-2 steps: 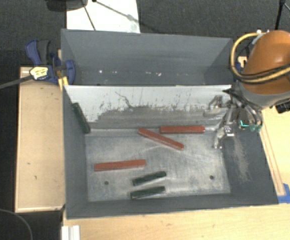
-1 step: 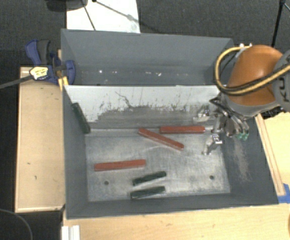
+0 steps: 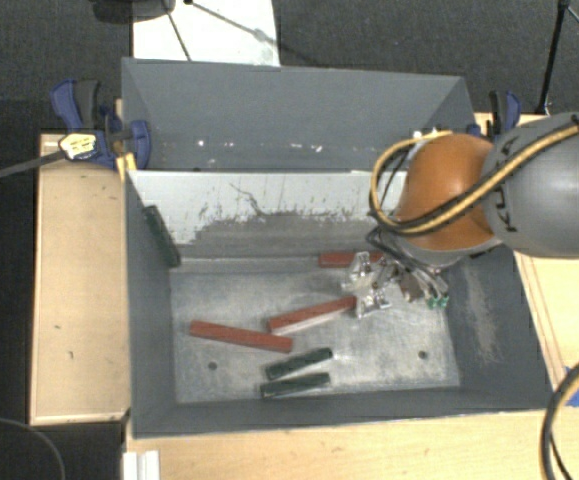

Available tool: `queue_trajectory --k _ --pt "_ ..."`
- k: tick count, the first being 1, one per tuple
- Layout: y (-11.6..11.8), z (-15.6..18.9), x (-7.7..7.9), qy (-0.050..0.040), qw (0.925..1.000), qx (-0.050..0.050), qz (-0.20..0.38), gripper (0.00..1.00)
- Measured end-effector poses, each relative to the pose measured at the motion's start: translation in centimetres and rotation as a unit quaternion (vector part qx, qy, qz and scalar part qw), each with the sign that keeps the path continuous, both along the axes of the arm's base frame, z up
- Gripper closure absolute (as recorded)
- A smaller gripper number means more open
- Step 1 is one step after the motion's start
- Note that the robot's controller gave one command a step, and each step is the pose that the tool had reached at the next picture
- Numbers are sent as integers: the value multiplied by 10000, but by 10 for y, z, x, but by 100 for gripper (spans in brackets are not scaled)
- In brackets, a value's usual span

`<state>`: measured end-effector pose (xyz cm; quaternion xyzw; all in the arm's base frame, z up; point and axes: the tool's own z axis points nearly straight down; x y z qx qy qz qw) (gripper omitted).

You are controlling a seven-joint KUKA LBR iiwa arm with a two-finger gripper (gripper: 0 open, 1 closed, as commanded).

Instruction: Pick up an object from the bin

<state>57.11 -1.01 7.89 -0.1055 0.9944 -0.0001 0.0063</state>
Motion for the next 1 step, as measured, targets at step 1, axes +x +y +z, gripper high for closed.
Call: queue_trajectory --k 1 --pt "0 0 0 0 10000 0 4 100"
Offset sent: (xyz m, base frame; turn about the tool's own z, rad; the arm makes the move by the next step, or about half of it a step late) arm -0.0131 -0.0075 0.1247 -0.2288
